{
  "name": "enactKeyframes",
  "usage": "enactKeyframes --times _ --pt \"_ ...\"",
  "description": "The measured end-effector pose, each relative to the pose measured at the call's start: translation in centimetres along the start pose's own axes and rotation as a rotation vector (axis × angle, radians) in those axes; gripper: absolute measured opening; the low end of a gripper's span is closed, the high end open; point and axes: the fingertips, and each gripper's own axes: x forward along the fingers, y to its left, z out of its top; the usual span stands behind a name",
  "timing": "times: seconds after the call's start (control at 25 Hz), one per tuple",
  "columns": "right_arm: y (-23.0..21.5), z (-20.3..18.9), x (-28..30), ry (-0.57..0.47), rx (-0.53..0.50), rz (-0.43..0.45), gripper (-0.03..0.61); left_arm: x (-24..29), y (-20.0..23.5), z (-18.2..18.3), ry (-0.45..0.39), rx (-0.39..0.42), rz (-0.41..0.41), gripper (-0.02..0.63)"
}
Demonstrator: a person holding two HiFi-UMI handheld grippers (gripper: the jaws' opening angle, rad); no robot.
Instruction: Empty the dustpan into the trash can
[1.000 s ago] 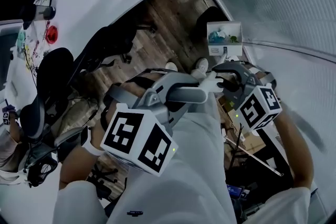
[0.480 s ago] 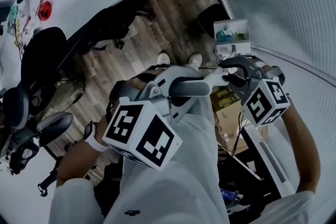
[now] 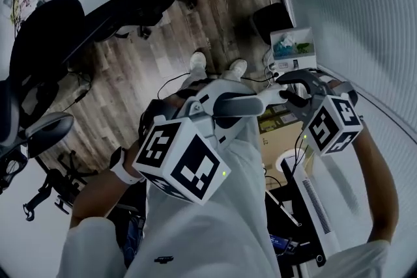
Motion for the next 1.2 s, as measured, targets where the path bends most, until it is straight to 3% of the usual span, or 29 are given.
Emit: enactKeyframes --times 0.56,1.2 --pt "-0.9 0.4 2.6 0.109 -0.114 0.161 0.086 -0.4 1.4 -3.5 -0.106 -0.191 0.122 0.031" --pt "-2.3 0.9 5.6 0.19 -0.224 0.272 0.086 -0.6 2.7 -7.0 -0.202 -0.403 0.245 0.031"
